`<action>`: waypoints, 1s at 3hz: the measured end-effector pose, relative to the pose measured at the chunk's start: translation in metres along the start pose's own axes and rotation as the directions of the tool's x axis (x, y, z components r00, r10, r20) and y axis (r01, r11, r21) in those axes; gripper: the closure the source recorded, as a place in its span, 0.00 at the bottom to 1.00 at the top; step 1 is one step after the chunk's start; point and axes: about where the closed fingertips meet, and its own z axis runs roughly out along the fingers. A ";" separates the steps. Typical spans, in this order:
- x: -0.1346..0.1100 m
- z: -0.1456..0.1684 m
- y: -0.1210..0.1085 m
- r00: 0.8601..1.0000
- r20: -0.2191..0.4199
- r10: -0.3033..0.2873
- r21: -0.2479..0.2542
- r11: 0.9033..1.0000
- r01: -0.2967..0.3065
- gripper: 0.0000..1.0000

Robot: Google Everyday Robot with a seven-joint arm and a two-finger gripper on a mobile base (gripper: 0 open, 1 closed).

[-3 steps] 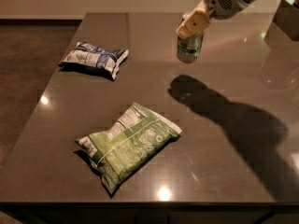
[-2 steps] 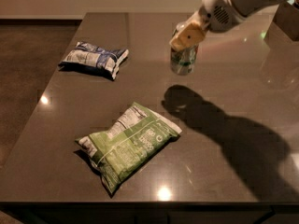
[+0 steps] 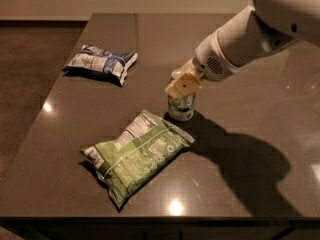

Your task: Move 7up can near green jalapeno chip bag

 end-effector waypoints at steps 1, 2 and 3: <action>0.002 0.006 0.014 1.000 0.005 -0.023 -0.008 1.000 0.023 0.84; 0.001 0.006 0.015 1.000 0.004 -0.026 -0.009 1.000 0.026 0.60; 0.000 0.006 0.016 1.000 0.003 -0.029 -0.010 1.000 0.029 0.37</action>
Offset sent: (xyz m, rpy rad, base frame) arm -0.0089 0.0074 -0.0052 -0.0008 -0.0077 0.0193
